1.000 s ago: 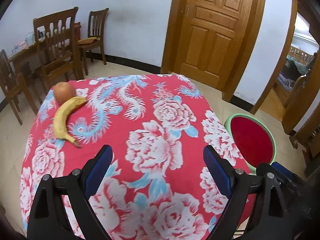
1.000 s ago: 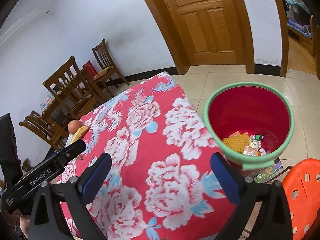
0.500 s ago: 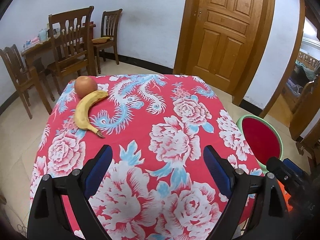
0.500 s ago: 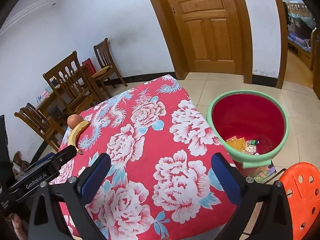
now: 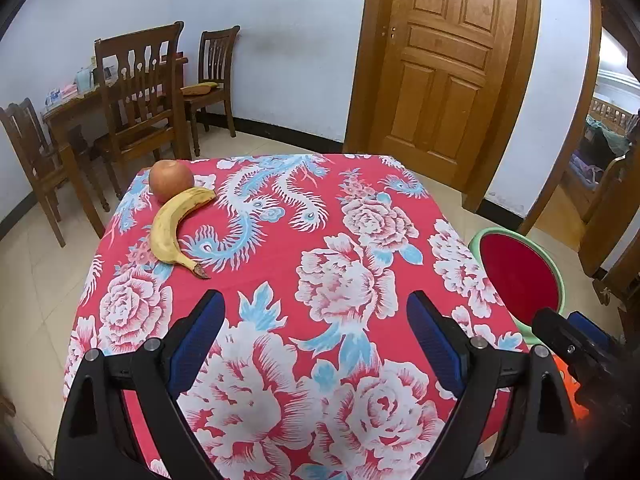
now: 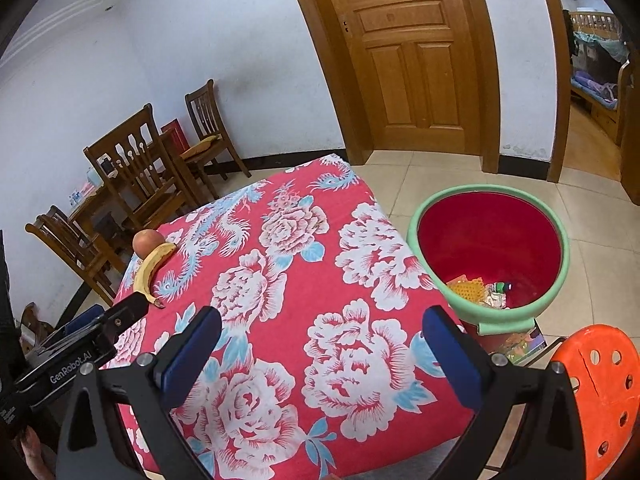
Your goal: Collect trash
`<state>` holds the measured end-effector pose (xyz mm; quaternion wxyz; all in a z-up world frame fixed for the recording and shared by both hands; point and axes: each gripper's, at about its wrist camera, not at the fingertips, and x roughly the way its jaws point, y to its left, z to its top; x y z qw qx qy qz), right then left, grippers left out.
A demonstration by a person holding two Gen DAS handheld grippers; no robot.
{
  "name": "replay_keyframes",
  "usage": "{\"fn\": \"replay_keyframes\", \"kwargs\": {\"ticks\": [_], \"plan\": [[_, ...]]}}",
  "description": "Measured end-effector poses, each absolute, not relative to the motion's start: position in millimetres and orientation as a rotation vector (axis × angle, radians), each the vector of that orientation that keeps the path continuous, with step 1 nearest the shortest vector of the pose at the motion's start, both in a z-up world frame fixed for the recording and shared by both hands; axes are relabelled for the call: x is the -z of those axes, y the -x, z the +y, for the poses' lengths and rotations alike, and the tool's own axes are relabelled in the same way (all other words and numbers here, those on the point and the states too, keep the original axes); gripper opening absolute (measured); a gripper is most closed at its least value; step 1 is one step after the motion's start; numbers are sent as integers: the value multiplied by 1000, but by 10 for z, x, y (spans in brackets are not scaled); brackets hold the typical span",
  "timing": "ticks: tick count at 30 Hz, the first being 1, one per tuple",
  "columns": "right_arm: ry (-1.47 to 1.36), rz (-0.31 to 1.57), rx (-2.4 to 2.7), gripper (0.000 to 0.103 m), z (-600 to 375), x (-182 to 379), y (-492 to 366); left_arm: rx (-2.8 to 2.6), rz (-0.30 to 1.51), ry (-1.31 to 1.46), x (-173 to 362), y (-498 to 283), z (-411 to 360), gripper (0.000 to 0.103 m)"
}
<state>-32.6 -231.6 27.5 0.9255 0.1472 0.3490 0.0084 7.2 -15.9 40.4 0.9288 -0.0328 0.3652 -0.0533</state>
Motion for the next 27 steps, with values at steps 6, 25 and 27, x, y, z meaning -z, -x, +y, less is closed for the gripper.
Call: {"fn": "replay_keyframes", "kwargs": {"ticks": [6, 25, 27], "plan": [[-301, 718, -14, 102, -2322, -281, 332, 107, 748, 71, -409, -76, -161, 91], [-304, 720, -12, 102, -2344, -276, 351, 96, 750, 79, -400, -71, -127, 91], [-305, 718, -11, 102, -2351, -273, 355, 97, 751, 77, -400, -72, -127, 91]]}}
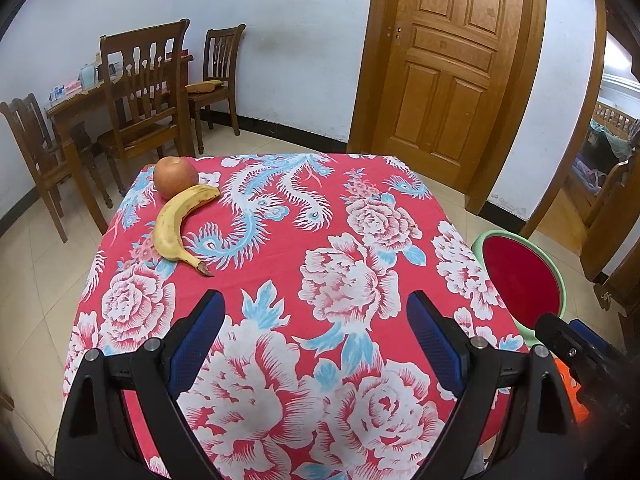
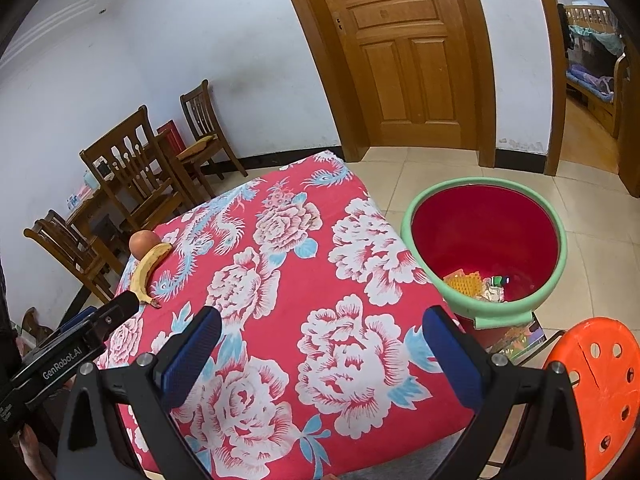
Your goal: Collect trash
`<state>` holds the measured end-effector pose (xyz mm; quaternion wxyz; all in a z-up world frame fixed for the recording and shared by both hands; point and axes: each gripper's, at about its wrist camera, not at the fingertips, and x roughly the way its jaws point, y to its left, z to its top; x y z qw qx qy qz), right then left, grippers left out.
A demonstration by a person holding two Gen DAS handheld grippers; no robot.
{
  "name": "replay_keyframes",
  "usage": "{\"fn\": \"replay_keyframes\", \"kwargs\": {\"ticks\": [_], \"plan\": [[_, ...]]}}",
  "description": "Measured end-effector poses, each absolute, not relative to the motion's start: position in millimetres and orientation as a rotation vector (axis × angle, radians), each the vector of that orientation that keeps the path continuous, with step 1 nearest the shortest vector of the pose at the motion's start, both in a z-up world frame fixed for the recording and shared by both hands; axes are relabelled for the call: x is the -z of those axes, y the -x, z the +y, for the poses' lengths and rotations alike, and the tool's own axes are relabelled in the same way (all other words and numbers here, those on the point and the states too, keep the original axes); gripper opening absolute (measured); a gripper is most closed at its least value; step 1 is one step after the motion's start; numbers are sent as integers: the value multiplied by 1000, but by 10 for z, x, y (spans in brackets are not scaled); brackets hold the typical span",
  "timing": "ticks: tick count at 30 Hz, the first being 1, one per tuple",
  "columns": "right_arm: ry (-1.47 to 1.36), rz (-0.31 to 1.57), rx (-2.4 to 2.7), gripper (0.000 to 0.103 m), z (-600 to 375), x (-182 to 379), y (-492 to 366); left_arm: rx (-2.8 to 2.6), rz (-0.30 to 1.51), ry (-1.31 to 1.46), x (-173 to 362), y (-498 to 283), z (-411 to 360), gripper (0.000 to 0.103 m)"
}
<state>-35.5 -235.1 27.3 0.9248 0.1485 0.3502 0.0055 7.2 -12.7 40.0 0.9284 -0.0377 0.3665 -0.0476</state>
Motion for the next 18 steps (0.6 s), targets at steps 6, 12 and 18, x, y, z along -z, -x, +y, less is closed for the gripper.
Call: {"fn": "replay_keyframes", "kwargs": {"ticks": [6, 12, 18], "plan": [[-305, 719, -13, 102, -2356, -274, 358, 97, 752, 76, -395, -61, -130, 91], [-305, 719, -12, 102, -2360, -271, 354, 97, 752, 76, -394, -64, -129, 91], [-306, 719, -12, 102, -2360, -269, 353, 96, 754, 78, -387, -61, -131, 91]]}}
